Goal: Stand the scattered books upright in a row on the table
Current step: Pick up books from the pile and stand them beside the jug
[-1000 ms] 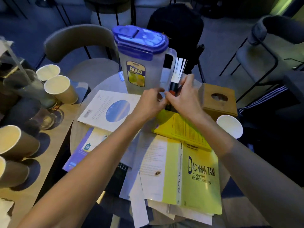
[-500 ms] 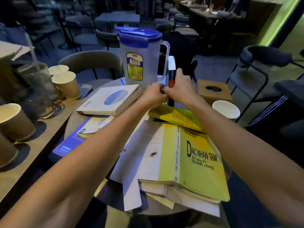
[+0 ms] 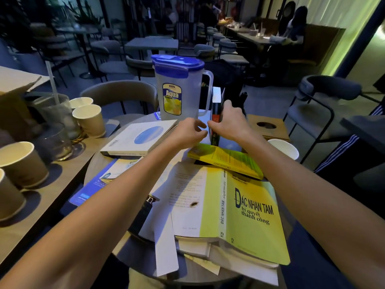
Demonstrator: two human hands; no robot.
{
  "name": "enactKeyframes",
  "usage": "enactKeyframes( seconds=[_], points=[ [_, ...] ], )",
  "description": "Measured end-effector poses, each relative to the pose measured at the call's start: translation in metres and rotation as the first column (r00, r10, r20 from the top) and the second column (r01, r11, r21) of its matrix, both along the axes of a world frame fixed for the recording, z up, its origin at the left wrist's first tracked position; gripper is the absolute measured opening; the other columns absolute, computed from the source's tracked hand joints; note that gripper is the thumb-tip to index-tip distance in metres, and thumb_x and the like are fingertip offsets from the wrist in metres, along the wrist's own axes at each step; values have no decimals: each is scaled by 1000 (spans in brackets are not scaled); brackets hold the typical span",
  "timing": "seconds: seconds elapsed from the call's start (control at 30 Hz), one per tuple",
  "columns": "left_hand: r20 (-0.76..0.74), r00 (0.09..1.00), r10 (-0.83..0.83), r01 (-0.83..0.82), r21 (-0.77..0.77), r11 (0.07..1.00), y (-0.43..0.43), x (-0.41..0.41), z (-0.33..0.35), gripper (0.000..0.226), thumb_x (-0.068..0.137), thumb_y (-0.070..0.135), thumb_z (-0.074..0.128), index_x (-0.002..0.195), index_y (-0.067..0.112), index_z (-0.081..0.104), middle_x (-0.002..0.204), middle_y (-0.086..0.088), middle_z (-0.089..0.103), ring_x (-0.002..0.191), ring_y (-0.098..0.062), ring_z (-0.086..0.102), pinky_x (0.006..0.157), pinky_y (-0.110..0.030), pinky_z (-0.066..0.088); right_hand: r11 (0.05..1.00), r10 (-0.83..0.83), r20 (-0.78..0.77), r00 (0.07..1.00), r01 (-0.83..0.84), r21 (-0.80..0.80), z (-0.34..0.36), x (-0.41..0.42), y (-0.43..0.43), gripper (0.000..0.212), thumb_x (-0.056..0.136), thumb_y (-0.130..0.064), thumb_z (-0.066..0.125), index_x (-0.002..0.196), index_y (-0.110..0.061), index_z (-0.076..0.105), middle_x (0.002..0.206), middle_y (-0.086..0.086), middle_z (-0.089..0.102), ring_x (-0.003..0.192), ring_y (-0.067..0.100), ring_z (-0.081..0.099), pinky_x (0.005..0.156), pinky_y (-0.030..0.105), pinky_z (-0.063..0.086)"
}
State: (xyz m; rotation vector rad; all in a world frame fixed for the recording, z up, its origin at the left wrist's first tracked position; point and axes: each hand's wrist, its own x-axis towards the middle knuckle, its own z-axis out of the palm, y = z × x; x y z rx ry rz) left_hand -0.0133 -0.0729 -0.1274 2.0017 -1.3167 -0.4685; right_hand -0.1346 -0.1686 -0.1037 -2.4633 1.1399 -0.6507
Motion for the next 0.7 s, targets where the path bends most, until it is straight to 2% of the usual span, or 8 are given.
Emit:
enactKeyframes(
  seconds=[0.13,0.27,0.37,0.43,0.5,0.6,0.7],
  points=[
    [94,994,-64,64,0,998,12,-4,10,35,96,26,59,127,12,66,114,-9,73,74,-14,64,76,-27,52,1000,15,-27,1000,-15,-16,4,-4,4,47,83,-36,72,108,-9,43,96,12,63,84,31,63,63,41,51],
    [152,982,-110,101,61,993,26,-3,13,35,96,33,58,124,16,68,115,-7,73,96,-21,69,88,-35,55,993,76,-77,994,-82,-88,-3,-18,9,36,87,-32,67,106,-10,46,97,12,59,82,29,59,67,45,53],
    [205,965,-162,119,208,971,35,-3,8,42,95,48,56,125,20,65,121,-5,70,103,-22,65,86,-34,52,979,93,-75,993,-105,-173,-10,-28,9,31,89,-31,65,105,-11,47,100,11,55,89,30,54,76,46,51],
    [214,964,-159,91,298,950,36,-5,5,51,94,52,56,132,18,60,126,-7,64,108,-23,61,82,-32,47,983,110,-52,993,-116,-140,-11,-32,9,28,90,-32,65,103,-13,48,97,9,55,84,27,56,69,40,50],
    [183,973,-142,75,331,941,36,-8,1,54,93,52,57,133,16,58,124,-8,64,104,-22,60,78,-32,45,984,125,-45,991,-130,-123,-12,-34,10,28,91,-32,65,104,-13,48,95,8,56,82,25,56,64,35,46],
    [152,985,-78,32,284,958,34,-12,-2,54,91,50,62,132,14,57,131,-9,60,111,-22,57,83,-30,43,982,124,1,992,-122,-142,-10,-32,14,36,91,-35,66,110,-12,44,98,8,55,82,24,55,66,38,48],
    [98,995,-2,-23,245,969,35,-14,1,56,88,44,69,134,13,54,132,-8,58,106,-20,55,82,-29,43,992,48,137,989,-31,-126,-2,-23,15,44,91,-37,68,110,-9,39,80,1,51,66,20,51,57,35,40]
  ],
)
